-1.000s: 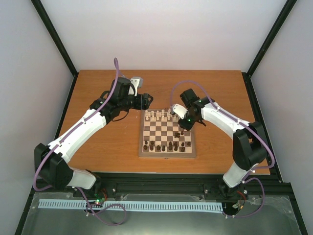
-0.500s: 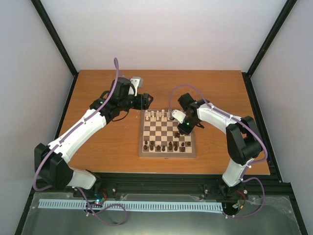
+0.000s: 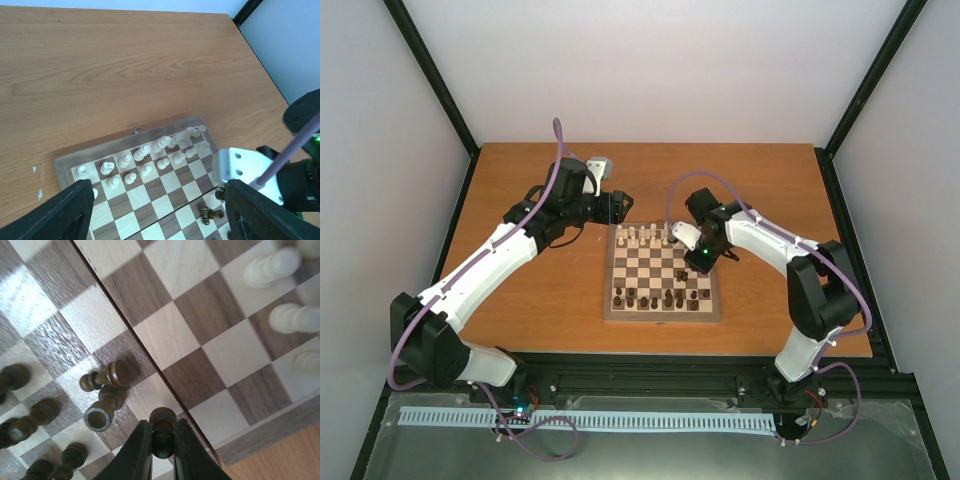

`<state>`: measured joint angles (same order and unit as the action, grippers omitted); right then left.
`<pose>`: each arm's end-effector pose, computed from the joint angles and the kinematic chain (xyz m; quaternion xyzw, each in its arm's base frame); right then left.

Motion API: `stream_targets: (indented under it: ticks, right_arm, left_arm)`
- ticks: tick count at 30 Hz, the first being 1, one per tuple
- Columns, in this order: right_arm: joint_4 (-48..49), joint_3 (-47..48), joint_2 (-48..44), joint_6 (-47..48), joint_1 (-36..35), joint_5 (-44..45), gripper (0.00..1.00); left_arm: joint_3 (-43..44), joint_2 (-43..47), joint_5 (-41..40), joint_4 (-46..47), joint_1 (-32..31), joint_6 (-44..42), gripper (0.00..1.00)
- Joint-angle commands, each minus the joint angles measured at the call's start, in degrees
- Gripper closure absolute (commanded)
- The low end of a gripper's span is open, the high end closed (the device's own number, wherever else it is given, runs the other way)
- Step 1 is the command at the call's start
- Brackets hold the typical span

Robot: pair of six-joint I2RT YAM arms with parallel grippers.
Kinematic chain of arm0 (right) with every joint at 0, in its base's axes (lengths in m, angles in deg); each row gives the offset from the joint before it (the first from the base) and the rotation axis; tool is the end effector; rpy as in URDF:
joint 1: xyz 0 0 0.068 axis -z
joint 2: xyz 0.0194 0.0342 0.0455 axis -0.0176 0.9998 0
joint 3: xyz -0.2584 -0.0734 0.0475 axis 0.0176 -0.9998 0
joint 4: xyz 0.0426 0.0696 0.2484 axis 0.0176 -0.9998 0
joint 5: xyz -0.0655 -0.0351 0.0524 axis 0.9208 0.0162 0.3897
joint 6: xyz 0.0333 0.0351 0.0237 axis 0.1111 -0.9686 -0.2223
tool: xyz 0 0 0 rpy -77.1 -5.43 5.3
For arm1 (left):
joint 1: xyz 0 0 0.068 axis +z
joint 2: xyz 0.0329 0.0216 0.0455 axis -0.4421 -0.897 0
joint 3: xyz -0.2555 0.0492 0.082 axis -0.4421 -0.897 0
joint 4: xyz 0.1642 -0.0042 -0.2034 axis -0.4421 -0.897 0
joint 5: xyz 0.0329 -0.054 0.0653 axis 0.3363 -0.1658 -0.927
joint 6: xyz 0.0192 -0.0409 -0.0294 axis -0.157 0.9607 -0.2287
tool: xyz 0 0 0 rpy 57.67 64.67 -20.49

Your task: Set up the chess pieces on the board

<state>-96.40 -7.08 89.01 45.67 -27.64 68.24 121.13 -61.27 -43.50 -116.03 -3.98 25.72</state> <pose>0.2831 0.1600 0.1966 -0.4744 0.8730 0.0685 0.0902 0.2672 -0.1619 0.3386 0.1017 0.8758 -0.2660 0.3898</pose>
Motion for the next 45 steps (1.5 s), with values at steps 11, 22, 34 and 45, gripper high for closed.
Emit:
stream_targets:
  ticks: [11, 22, 34, 45]
  right_arm:
    - [-2.0, 4.7, -3.0, 3.0, -6.2, -8.2, 0.94]
    - [-2.3, 4.9, 2.4, 3.6, -12.4, -9.1, 0.94]
    - [-1.3, 5.1, 6.0, 3.4, -13.7, -10.1, 0.94]
    - [-1.2, 5.5, 7.2, 3.3, -15.5, -9.3, 0.93]
  left_arm:
    - [1.8, 0.8, 0.2, 1.5, 0.6, 0.2, 0.25]
    - [1.9, 1.0, 0.1, 1.4, 0.7, 0.2, 0.25]
    - [1.9, 1.2, 0.1, 1.4, 0.7, 0.1, 0.25]
    - [1.9, 1.3, 0.1, 1.4, 0.7, 0.2, 0.25]
